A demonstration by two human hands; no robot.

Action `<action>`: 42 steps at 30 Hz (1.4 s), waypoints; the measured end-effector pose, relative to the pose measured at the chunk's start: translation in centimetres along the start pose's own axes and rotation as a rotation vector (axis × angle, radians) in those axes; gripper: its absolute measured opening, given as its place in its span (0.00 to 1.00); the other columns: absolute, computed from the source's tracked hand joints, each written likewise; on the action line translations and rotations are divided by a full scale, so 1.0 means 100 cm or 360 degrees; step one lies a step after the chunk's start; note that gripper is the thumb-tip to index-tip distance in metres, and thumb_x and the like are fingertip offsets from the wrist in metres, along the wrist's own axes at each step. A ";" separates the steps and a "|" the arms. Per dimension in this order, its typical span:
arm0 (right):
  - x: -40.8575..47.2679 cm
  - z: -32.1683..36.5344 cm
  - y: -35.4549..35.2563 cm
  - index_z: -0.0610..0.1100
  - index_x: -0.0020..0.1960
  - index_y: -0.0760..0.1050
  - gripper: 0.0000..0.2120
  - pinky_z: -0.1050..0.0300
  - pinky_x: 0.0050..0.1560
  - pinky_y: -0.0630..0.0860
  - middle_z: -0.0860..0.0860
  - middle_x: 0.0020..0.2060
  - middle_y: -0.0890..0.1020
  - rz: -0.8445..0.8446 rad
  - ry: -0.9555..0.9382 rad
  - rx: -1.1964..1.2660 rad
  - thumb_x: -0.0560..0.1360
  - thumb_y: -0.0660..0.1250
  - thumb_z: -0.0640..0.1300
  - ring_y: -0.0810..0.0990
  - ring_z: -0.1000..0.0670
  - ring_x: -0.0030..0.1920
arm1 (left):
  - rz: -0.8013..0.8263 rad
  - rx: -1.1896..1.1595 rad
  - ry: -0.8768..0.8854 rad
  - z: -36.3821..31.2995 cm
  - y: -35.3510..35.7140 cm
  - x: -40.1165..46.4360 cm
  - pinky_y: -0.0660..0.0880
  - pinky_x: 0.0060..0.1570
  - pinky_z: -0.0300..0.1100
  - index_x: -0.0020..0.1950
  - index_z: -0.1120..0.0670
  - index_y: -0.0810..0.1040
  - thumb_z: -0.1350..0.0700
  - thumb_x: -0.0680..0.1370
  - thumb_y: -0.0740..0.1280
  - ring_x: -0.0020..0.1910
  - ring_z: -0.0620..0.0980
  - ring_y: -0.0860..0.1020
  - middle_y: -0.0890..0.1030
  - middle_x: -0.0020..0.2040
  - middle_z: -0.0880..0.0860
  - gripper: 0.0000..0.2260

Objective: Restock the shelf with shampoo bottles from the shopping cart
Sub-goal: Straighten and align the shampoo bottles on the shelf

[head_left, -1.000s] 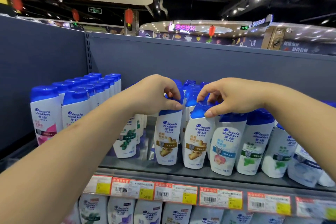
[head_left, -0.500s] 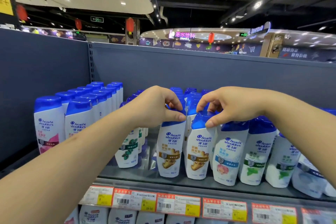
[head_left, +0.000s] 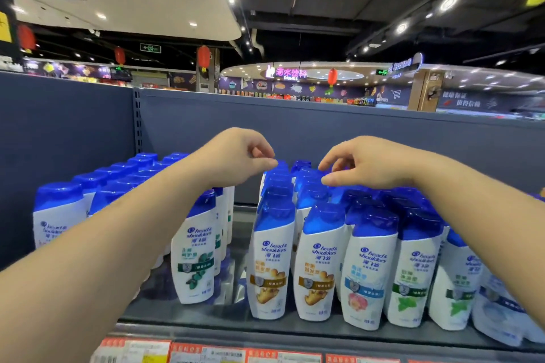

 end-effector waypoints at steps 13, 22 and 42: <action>0.020 -0.002 0.028 0.49 0.53 0.78 0.12 0.62 0.44 0.76 0.53 0.44 0.82 0.0221 -0.0038 -0.0137 0.71 0.72 0.48 0.77 0.53 0.41 | 0.0657 0.0036 0.0071 -0.009 0.034 0.019 0.75 0.33 0.30 0.54 0.51 0.84 0.53 0.72 0.75 0.25 0.30 0.76 0.77 0.23 0.32 0.11; 0.016 -0.001 0.020 0.55 0.54 0.81 0.14 0.60 0.50 0.75 0.58 0.42 0.84 0.0372 0.0020 -0.0010 0.70 0.72 0.56 0.80 0.57 0.43 | 0.0699 0.0015 0.0103 -0.006 0.035 0.019 0.76 0.41 0.33 0.58 0.52 0.83 0.56 0.73 0.74 0.40 0.42 0.78 0.82 0.48 0.47 0.14; 0.011 -0.007 0.028 0.55 0.55 0.81 0.14 0.65 0.47 0.74 0.61 0.46 0.84 0.0217 -0.0007 0.0082 0.71 0.70 0.57 0.81 0.59 0.47 | 0.0537 0.0251 0.0292 -0.006 0.039 0.017 0.69 0.36 0.28 0.59 0.50 0.83 0.54 0.74 0.72 0.36 0.32 0.75 0.74 0.38 0.35 0.13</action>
Point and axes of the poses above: each hand's wrist, its own x-axis towards the middle knuckle, its own y-axis out of the palm, z = x × y, the point moved 5 cm from there along x, towards the middle knuckle
